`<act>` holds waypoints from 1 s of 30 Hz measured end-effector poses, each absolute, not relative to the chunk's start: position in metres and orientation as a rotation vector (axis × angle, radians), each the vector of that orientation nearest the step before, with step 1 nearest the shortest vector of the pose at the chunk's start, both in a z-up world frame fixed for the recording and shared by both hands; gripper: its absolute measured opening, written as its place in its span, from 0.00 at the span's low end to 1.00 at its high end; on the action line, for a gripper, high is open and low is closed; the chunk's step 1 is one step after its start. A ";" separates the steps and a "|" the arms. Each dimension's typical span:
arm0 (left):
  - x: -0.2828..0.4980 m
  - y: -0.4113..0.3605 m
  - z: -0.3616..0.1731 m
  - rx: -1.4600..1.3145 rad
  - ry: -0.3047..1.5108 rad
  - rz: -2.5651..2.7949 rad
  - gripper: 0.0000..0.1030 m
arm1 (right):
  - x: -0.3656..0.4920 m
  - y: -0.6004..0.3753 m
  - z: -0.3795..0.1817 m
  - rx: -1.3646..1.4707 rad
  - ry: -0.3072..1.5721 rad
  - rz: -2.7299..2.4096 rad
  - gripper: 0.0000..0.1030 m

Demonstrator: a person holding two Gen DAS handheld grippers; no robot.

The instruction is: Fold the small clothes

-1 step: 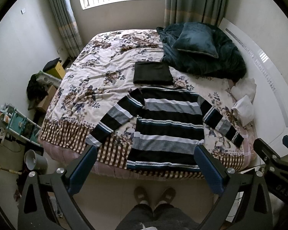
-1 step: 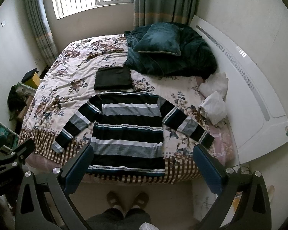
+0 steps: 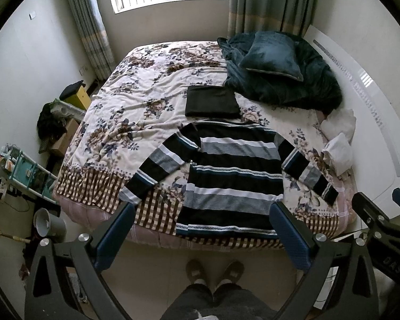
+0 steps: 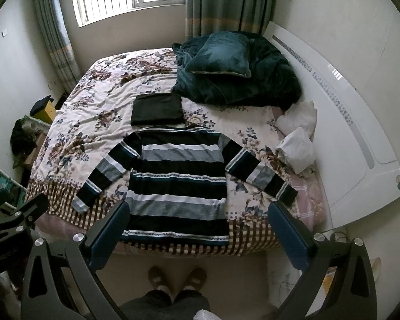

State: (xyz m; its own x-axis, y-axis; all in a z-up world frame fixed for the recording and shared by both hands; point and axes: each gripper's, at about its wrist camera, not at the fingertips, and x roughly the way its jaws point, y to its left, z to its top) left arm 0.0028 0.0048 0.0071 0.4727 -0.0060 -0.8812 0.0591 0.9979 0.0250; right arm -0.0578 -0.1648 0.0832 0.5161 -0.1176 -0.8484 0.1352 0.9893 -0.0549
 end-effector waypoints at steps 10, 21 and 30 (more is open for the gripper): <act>0.001 0.005 0.007 0.049 1.073 -0.045 1.00 | -0.058 -0.164 0.086 0.018 1.013 -0.155 1.00; 0.003 0.003 0.012 0.048 1.067 -0.042 1.00 | -0.054 -0.170 0.100 0.014 1.010 -0.149 1.00; 0.006 -0.001 0.016 0.050 1.064 -0.042 1.00 | -0.057 -0.168 0.099 0.012 1.002 -0.150 1.00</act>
